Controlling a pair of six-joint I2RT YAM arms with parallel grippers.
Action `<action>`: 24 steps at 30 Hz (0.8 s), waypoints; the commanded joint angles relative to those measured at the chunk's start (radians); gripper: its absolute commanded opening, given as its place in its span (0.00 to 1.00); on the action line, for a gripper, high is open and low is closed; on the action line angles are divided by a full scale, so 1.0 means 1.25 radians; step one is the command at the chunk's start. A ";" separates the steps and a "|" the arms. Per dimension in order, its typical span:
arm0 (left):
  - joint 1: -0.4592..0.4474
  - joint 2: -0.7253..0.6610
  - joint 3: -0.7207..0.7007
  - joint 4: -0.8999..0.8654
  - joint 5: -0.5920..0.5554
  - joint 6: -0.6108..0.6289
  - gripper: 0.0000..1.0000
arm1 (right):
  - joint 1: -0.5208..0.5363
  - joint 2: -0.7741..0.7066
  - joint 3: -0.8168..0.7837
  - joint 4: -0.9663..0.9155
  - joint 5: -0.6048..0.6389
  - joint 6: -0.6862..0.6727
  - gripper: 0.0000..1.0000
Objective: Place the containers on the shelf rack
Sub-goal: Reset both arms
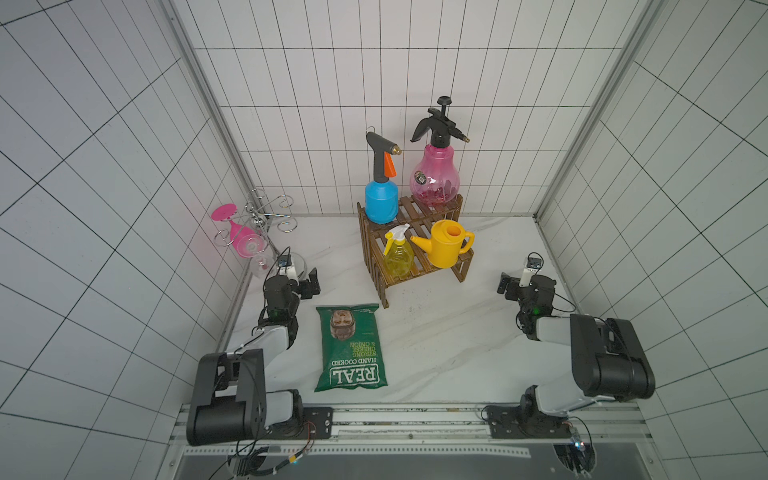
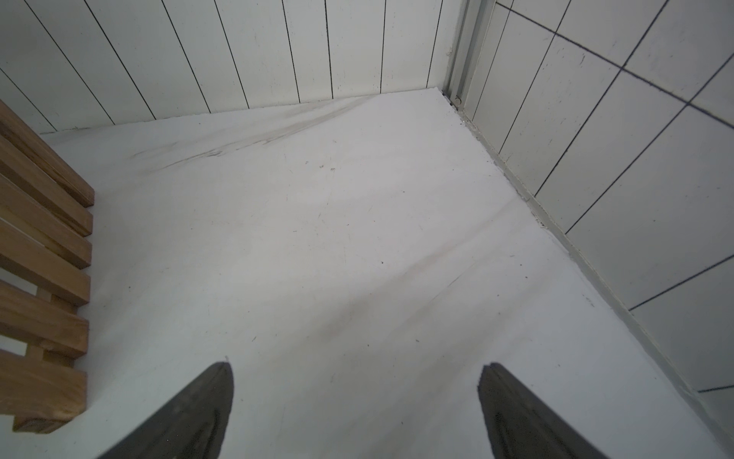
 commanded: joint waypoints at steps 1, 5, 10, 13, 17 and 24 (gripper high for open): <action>0.000 -0.011 -0.003 -0.022 -0.024 0.009 0.98 | 0.002 -0.002 0.004 -0.004 -0.007 -0.009 0.99; -0.011 -0.083 -0.002 -0.104 -0.042 0.014 0.98 | 0.002 -0.003 0.004 -0.004 -0.007 -0.009 0.99; 0.080 -0.030 0.007 -0.072 0.014 -0.063 0.98 | 0.002 -0.002 0.004 -0.004 -0.008 -0.008 0.99; 0.084 -0.025 -0.014 0.021 0.084 -0.049 0.98 | 0.001 -0.002 0.004 -0.005 -0.009 -0.007 0.99; 0.089 0.037 0.004 0.048 0.137 -0.048 0.98 | 0.000 -0.003 0.004 -0.005 -0.009 -0.007 0.99; 0.022 0.121 0.005 0.175 0.188 -0.032 0.98 | -0.001 -0.001 0.004 -0.005 -0.012 -0.007 0.99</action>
